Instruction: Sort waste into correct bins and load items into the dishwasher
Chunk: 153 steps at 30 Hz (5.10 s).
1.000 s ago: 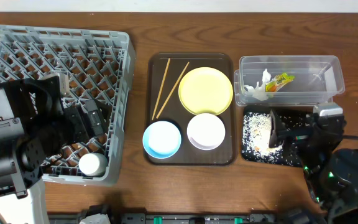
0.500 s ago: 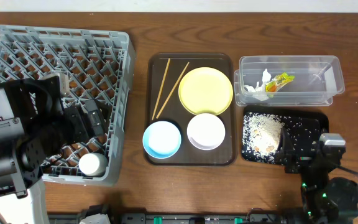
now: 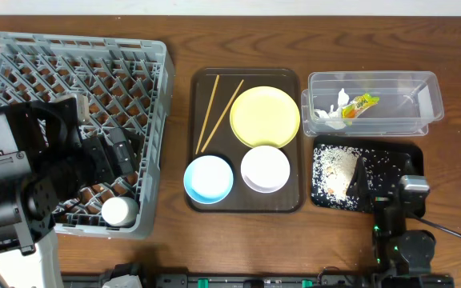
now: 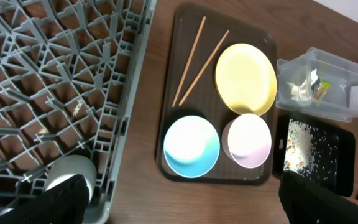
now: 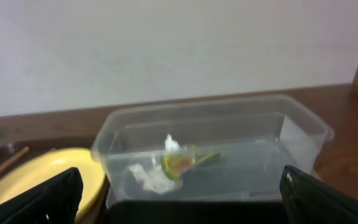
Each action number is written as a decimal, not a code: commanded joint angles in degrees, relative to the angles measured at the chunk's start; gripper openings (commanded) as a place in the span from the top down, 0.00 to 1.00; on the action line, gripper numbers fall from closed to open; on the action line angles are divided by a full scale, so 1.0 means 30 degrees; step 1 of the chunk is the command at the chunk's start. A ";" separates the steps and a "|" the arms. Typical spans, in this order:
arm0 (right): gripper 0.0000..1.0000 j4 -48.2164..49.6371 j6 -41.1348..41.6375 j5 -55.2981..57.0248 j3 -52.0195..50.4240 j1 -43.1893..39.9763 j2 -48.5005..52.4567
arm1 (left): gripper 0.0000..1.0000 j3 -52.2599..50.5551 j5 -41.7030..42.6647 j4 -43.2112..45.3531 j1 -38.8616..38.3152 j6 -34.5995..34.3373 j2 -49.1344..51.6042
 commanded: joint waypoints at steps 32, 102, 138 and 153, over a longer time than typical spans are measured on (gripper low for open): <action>0.01 -0.0831 -0.0197 0.0138 -0.0372 -0.0117 -0.0080 | 0.02 0.0240 0.0401 0.1144 0.0080 -0.1785 0.0073; 0.01 -0.0831 -0.0197 0.0138 -0.0372 -0.0117 -0.0080 | 0.94 0.1195 -1.0710 0.8298 -0.8561 0.1056 1.3406; 0.01 -0.0831 -0.0197 0.0146 -0.0372 -0.0117 -0.0080 | 0.54 -0.1545 -0.4605 1.0083 -0.9551 0.2047 1.2888; 0.01 -0.0831 -0.0197 0.0146 -0.0372 -0.0117 -0.0080 | 0.59 -0.1938 -0.7686 1.1854 -1.1890 0.0590 1.8119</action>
